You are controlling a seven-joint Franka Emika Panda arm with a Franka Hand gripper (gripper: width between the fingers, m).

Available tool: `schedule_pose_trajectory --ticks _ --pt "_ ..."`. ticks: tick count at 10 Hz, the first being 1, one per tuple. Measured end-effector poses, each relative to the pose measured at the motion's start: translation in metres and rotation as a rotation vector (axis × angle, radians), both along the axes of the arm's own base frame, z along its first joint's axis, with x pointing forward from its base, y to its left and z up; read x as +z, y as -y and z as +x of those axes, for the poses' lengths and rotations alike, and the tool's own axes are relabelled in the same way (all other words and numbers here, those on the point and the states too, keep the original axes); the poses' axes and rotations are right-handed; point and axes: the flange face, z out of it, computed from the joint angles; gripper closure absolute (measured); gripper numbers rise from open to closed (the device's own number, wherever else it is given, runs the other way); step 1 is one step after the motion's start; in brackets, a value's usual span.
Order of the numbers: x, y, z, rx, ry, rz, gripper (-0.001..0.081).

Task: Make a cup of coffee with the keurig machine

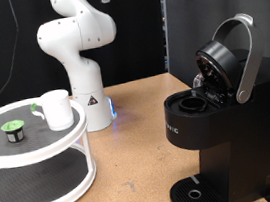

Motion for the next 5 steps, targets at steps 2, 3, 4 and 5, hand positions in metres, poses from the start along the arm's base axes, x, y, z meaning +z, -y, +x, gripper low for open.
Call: schedule_pose_trajectory --ticks 2,3,4,5 --pt "0.001 0.011 0.000 0.011 0.007 0.029 0.0003" --pt "0.002 0.026 0.002 0.008 0.024 0.056 0.0003" --pt "0.002 0.044 0.001 0.013 0.034 0.084 0.0003" --pt "0.002 0.061 -0.001 0.028 0.034 0.103 0.0003"
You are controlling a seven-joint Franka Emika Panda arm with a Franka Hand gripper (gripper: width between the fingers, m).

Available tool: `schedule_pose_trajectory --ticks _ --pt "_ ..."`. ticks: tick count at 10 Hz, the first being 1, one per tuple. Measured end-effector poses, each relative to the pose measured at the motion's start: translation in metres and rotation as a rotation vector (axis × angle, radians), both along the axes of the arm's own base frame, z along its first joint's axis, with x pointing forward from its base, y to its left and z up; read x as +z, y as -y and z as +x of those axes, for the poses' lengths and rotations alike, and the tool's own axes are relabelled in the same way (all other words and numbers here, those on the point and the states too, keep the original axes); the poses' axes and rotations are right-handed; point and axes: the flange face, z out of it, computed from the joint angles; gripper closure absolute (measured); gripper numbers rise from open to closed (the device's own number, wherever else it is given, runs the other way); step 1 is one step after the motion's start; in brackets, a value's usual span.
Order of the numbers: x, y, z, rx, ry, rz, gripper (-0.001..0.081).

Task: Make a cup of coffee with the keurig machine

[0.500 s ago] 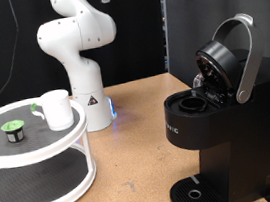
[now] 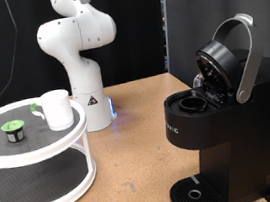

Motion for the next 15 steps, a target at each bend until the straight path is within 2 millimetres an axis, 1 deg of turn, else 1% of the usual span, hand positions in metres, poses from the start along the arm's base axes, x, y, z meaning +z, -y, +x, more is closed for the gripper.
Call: schedule_pose_trajectory --ticks 1,2,4,5,6,8,9,11,12,15 --pt "0.000 0.017 -0.002 0.019 -0.003 0.017 0.0003" --pt "0.000 0.024 -0.002 0.035 -0.006 0.027 0.0003" --pt "-0.002 0.025 -0.002 0.042 -0.009 0.029 0.0003" --pt "-0.004 0.030 -0.002 0.063 -0.009 0.037 0.0003" --pt "-0.007 0.040 -0.002 0.089 -0.013 0.047 0.0003" --pt "-0.012 0.073 -0.004 0.124 -0.016 0.057 0.0003" --pt "-0.011 0.080 -0.002 0.133 -0.032 0.061 0.0003" --pt "-0.012 0.081 -0.001 0.128 -0.021 0.059 0.0003" --pt "-0.014 0.088 0.000 0.121 -0.019 0.042 0.0003" --pt "-0.021 0.134 -0.002 0.151 -0.037 -0.052 0.0003"
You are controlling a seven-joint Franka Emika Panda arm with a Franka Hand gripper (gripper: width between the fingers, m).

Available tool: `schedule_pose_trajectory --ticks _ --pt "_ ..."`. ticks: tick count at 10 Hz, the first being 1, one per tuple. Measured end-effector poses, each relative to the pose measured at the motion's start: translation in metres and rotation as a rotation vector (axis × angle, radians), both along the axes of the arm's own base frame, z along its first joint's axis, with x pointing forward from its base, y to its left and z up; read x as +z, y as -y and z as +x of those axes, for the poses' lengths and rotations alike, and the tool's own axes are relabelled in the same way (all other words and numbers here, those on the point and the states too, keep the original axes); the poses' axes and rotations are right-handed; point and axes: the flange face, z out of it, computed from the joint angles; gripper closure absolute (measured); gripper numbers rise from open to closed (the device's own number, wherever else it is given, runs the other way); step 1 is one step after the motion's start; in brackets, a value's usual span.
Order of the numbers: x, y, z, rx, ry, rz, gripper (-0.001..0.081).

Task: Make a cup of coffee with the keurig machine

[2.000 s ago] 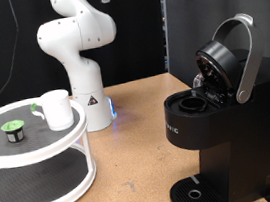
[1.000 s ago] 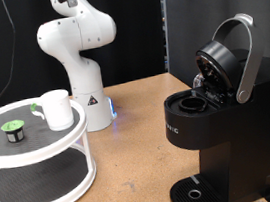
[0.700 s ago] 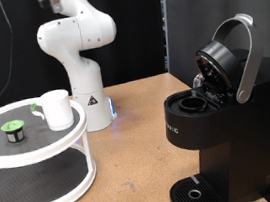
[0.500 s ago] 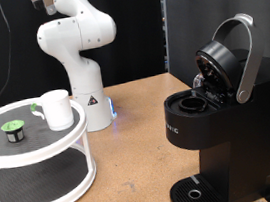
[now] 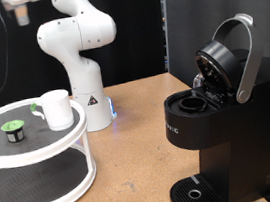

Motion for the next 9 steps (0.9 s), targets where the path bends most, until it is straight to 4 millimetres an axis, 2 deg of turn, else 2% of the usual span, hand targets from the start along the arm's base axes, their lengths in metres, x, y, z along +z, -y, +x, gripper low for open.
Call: schedule_pose_trajectory --ticks 2,5,9 --pt "0.002 0.023 0.002 0.048 -0.015 -0.001 0.0003" --pt "-0.005 0.025 0.001 0.078 -0.041 -0.039 0.0003" --pt "-0.011 0.041 -0.001 0.062 -0.025 -0.074 0.0003"
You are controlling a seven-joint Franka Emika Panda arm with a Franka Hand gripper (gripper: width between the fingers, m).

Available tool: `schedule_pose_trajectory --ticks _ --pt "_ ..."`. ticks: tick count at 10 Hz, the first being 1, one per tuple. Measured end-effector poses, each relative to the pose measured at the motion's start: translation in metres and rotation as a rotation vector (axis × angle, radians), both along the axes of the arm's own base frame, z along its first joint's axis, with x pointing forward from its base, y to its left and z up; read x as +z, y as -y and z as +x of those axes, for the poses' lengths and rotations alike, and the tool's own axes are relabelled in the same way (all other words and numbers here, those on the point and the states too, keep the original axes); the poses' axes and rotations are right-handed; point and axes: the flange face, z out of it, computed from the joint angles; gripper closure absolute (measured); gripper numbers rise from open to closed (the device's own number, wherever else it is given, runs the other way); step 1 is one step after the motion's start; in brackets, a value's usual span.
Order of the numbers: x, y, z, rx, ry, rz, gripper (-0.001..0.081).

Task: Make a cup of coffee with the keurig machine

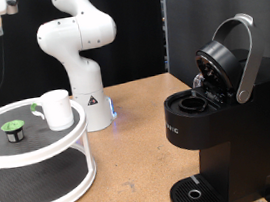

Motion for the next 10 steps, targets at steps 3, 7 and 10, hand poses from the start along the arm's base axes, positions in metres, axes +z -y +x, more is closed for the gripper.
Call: schedule_pose_trajectory --ticks 3,7,10 --pt "-0.001 0.001 -0.001 -0.003 -0.001 0.002 0.0003" --pt "-0.026 0.000 0.006 0.005 0.034 -0.001 0.0003" --pt "-0.060 0.004 0.008 0.001 0.051 0.013 0.0003"
